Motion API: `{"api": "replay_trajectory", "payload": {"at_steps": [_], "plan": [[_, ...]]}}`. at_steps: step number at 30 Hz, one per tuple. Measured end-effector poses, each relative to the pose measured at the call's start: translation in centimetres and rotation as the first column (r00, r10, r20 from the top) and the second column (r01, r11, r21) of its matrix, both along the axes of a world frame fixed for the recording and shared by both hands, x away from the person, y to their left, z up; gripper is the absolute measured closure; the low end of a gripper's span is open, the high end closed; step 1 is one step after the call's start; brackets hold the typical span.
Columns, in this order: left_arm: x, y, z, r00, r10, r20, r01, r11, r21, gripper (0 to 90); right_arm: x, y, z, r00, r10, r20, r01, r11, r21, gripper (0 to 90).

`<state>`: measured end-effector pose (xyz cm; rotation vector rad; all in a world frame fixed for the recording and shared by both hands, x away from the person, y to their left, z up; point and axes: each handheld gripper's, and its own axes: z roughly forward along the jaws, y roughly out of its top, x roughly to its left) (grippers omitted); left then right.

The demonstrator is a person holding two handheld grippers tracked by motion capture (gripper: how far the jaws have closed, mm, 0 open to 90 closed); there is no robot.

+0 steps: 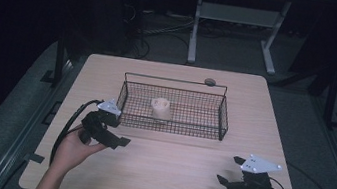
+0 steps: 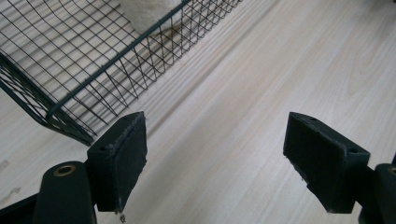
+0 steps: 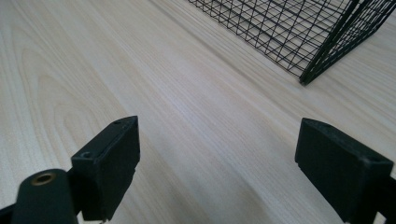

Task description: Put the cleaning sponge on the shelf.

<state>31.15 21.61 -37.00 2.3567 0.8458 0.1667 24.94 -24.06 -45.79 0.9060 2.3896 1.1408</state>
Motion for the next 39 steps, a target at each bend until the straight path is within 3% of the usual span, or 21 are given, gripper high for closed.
{"api": "replay_trajectory", "payload": {"at_steps": [24, 39], "plan": [[-3.0, 2.4, -2.3, 0.9995, 0.025, -0.019, -0.025, 0.9996, 0.012, 21.1, 0.1, 0.1, -0.2, 0.9999, -0.01, -0.007, 0.01, 1.0, -0.016, 13.5], [-5.0, 2.9, -3.9, 0.9993, 0.03, -0.023, -0.03, 0.9995, -0.009, 21.1, 0.1, 0.2, -0.2, 1.0, -0.008, -0.005, 0.008, 1.0, -0.023, 13.5]]}}
